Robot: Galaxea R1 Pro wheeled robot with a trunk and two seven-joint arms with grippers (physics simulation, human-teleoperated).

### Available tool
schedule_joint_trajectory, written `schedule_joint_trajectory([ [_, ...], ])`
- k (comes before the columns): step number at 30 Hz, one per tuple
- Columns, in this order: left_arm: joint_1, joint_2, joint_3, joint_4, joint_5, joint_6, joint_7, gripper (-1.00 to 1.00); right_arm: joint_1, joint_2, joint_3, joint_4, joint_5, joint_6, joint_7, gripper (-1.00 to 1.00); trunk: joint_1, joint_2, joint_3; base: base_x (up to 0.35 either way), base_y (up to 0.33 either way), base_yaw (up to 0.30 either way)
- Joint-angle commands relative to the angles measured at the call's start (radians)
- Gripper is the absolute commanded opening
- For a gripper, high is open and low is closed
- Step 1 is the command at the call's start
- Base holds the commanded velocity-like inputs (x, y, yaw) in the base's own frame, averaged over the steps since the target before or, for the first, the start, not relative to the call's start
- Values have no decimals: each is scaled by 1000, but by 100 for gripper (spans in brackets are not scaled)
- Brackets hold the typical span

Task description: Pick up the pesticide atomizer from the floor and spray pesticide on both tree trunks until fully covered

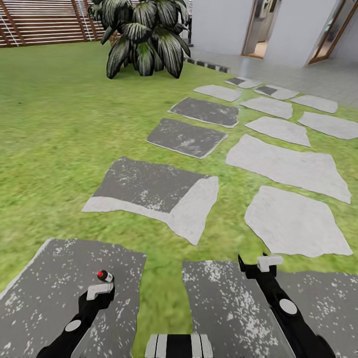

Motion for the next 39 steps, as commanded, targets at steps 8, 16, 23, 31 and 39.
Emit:
schedule_joint_trajectory([
  [8, 0, 0, 0, 0, 0, 0, 0, 100, 0, 0, 0, 0, 0, -1, 0, 100, 3, -2, -40, 0, 0, 0],
  [16, 1, 0, -5, 0, 0, -6, -1, 100, 0, 0, 0, 0, 0, 0, 0, 100, 3, -2, -52, 0, 0, 0],
  [23, 1, 0, -3, -1, 0, -9, -1, 100, 0, 0, 0, 0, 0, -1, 0, 100, 3, -2, -54, 53, 48, 0],
  [31, 1, 0, -1, -2, 0, -9, 0, 100, 0, 0, 0, 1, 0, 0, 0, 100, 3, -2, -54, 56, 57, -44],
  [39, 1, 0, 0, -2, 0, -9, -1, 100, 0, 0, 0, 2, 1, 0, 0, 100, 3, -2, -54, 5, 3, -40],
])
